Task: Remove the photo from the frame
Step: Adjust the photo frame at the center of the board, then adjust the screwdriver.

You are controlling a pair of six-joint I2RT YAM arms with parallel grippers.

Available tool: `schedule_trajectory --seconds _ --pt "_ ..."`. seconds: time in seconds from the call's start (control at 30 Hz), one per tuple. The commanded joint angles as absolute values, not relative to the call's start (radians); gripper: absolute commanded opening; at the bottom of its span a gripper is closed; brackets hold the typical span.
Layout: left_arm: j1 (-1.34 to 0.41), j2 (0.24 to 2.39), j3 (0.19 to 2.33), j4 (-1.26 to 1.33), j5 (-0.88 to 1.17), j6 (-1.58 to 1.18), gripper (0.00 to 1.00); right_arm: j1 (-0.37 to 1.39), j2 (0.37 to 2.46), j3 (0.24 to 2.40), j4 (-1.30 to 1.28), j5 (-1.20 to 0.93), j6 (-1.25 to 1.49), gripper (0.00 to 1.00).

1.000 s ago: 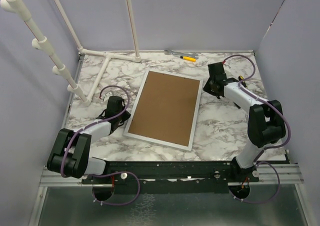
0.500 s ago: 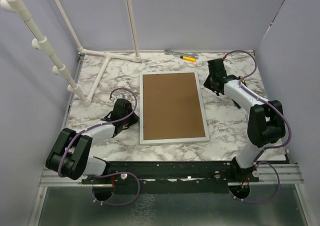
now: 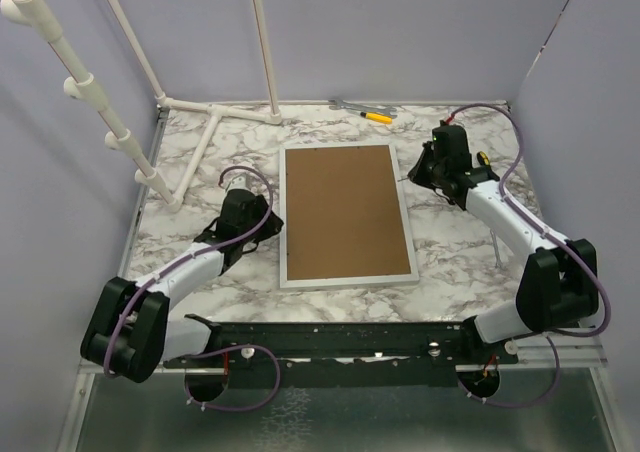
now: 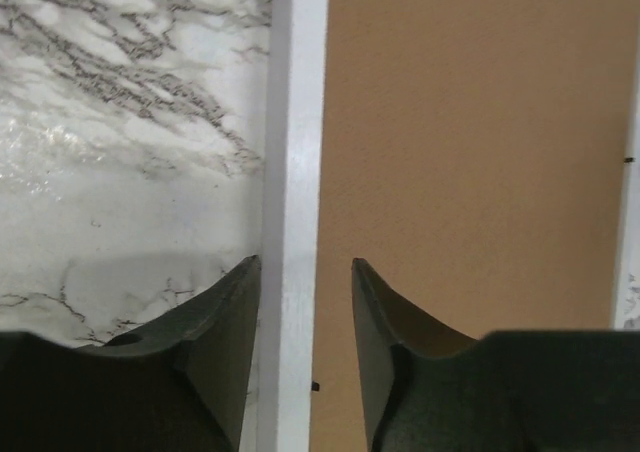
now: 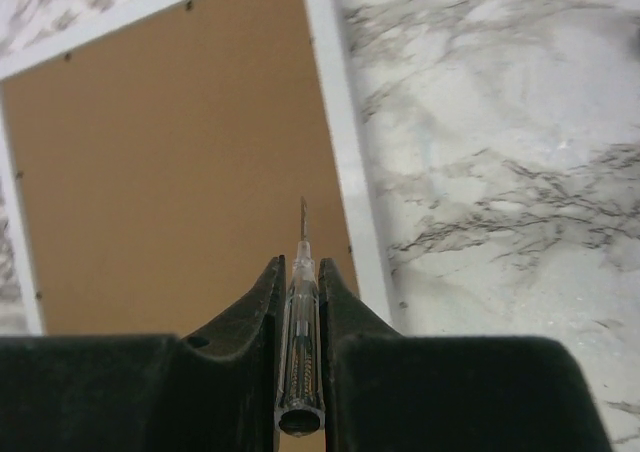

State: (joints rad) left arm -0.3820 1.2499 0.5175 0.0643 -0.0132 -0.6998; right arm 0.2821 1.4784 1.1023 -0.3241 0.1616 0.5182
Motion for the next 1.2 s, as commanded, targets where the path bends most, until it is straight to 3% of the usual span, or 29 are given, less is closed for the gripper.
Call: schedule_trajectory --seconds 0.0,0.23,0.4,0.77,1.03,1.17 --pt "-0.391 1.172 0.554 0.085 0.095 -0.634 0.48 0.287 1.433 1.068 -0.267 -0.165 0.401 0.01" --pt "-0.450 1.092 0.530 0.254 0.290 -0.591 0.69 0.287 1.374 0.974 -0.119 -0.623 0.396 0.01" --pt "-0.554 1.059 0.515 0.367 0.276 -0.510 0.74 0.287 1.374 0.977 -0.164 -0.750 0.423 0.01" --pt "-0.727 1.175 0.596 0.469 0.204 -0.335 0.71 0.286 1.364 0.959 -0.223 -0.924 0.484 0.01" --pt "-0.713 1.217 0.602 0.518 0.177 -0.506 0.69 0.287 1.296 0.893 -0.147 -0.892 0.577 0.01" --pt "-0.674 1.225 0.586 0.615 0.336 -0.627 0.65 0.287 1.266 0.860 -0.078 -0.924 0.675 0.01"
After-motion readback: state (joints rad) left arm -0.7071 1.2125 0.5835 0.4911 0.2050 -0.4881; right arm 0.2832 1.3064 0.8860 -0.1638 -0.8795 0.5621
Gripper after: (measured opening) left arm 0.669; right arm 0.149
